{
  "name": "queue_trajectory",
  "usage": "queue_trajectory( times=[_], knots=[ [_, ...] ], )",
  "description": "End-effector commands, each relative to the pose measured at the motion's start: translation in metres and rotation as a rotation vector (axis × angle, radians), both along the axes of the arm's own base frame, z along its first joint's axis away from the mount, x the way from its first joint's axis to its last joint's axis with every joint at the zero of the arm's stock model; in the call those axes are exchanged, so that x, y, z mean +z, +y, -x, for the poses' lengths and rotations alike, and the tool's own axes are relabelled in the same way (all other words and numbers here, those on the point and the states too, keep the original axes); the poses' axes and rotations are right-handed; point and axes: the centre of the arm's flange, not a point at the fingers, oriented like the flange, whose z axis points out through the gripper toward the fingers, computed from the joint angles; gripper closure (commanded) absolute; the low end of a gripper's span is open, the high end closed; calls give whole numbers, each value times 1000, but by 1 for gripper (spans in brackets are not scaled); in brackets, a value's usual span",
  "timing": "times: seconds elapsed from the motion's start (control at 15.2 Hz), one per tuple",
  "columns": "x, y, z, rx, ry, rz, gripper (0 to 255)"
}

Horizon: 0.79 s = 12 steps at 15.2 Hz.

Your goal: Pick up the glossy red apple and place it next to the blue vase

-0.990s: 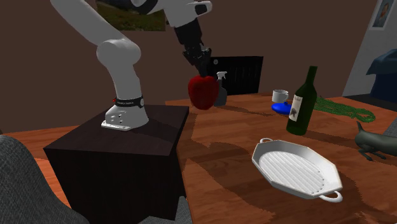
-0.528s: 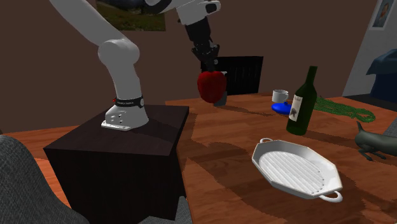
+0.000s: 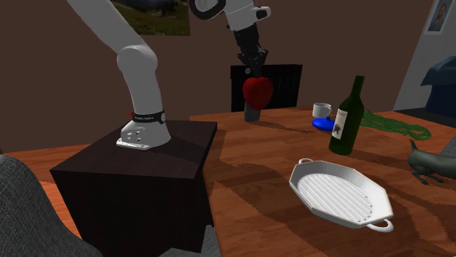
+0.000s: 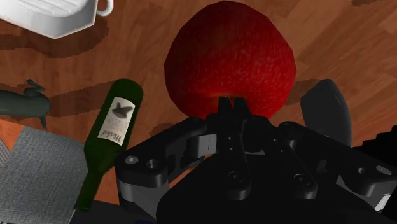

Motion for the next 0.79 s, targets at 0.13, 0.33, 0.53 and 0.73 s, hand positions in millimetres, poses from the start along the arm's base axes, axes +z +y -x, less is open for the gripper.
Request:
queue_trajectory(
  times=[0.13,0.33,0.53,0.73],
  knots=[
    [0,44,-26,-1,-1,-1,255],
    [0,78,-46,-1,-1,-1,255],
    [0,112,-67,-1,-1,-1,255],
    [0,147,-87,-1,-1,-1,255]
  ],
)
